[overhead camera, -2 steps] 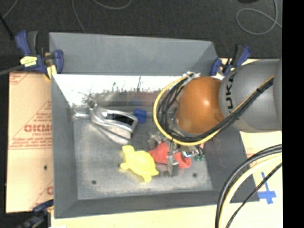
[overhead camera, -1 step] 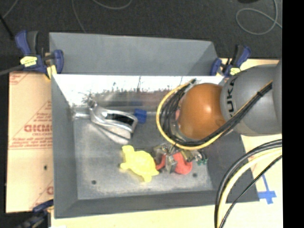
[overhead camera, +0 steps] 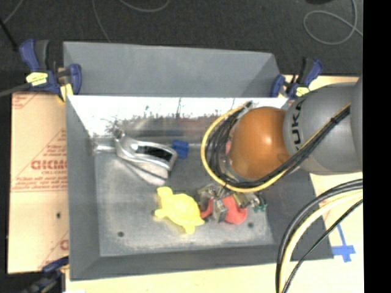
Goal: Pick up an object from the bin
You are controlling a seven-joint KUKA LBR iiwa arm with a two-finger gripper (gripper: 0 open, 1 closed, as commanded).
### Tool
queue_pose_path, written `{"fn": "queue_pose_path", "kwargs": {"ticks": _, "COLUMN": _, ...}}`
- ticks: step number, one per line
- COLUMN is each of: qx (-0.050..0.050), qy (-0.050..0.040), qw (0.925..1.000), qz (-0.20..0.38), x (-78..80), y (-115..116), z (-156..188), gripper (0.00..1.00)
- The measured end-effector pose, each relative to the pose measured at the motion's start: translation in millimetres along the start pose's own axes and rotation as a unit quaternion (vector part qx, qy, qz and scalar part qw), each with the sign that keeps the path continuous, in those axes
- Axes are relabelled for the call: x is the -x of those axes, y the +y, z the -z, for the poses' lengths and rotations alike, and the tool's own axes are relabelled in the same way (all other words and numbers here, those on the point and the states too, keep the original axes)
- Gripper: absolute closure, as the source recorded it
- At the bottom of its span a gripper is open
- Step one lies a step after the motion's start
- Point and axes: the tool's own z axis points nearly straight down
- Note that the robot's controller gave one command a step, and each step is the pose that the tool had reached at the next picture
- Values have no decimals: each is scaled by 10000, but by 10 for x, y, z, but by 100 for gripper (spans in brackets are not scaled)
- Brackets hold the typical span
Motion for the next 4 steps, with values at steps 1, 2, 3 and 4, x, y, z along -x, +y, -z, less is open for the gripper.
{"fn": "queue_pose_path", "kwargs": {"ticks": 1, "qx": 3, "qy": 10, "qw": 10000, "qz": 2, "x": -3, "y": 0, "z": 21, "gripper": 100}}
{"fn": "queue_pose_path", "kwargs": {"ticks": 2, "qx": -3, "qy": -8, "qw": 9919, "qz": 1274, "x": -544, "y": -200, "z": 726, "gripper": 100}}
{"fn": "queue_pose_path", "kwargs": {"ticks": 3, "qx": -1, "qy": -8, "qw": 9919, "qz": 1268, "x": -544, "y": -199, "z": 726, "gripper": 100}}
{"fn": "queue_pose_path", "kwargs": {"ticks": 4, "qx": -9, "qy": -25, "qw": 9845, "qz": 1754, "x": -553, "y": -329, "z": 2090, "gripper": 100}}
